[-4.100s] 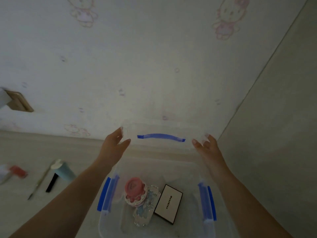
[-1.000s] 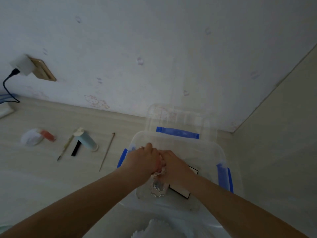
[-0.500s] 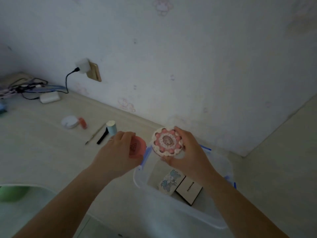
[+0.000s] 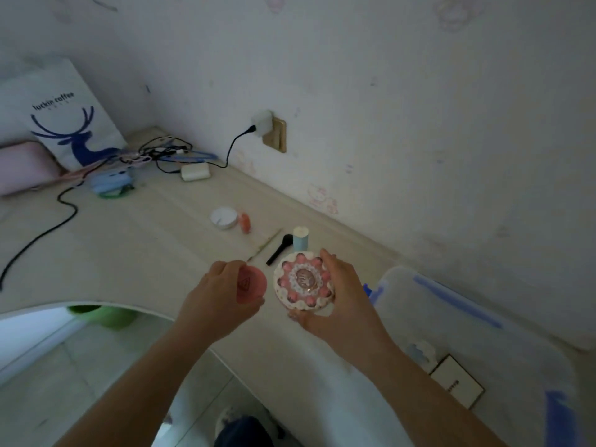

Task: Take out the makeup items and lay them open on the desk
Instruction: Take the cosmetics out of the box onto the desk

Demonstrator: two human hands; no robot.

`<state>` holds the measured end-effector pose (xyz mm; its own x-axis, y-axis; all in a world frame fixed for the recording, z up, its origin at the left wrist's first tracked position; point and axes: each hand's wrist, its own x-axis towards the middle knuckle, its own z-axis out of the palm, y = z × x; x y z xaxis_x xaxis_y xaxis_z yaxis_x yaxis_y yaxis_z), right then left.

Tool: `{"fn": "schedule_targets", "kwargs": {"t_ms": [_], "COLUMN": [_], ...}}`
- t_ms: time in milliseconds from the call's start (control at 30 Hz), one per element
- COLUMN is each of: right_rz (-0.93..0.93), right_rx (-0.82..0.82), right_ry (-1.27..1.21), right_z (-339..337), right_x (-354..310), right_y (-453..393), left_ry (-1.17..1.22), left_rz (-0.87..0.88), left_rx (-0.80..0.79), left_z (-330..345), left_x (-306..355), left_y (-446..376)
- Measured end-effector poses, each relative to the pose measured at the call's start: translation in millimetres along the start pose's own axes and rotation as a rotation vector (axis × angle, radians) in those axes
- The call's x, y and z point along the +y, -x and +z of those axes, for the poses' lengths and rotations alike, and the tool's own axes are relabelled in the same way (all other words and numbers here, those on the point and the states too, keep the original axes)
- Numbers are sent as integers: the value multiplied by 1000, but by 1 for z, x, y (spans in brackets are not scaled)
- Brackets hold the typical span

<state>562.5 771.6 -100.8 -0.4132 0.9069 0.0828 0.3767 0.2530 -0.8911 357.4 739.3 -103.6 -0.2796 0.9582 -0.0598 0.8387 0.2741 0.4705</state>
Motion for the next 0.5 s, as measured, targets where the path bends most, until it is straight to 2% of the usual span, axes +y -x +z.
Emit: {"fn": "schedule_targets", "kwargs": {"t_ms": [200,500], "right_rz": [92,355], "right_rx": [-57,-26], "right_ry": [38,79], "right_z": [72,199], "right_x": [10,34], "right_y": [-46,-123], "left_ry": [25,-37], "left_rz": [-43,-43], "left_rx": [-16,-193], "left_z": [-5,-3], "left_x": [-68,-194], "left_y": [-57,-155]}}
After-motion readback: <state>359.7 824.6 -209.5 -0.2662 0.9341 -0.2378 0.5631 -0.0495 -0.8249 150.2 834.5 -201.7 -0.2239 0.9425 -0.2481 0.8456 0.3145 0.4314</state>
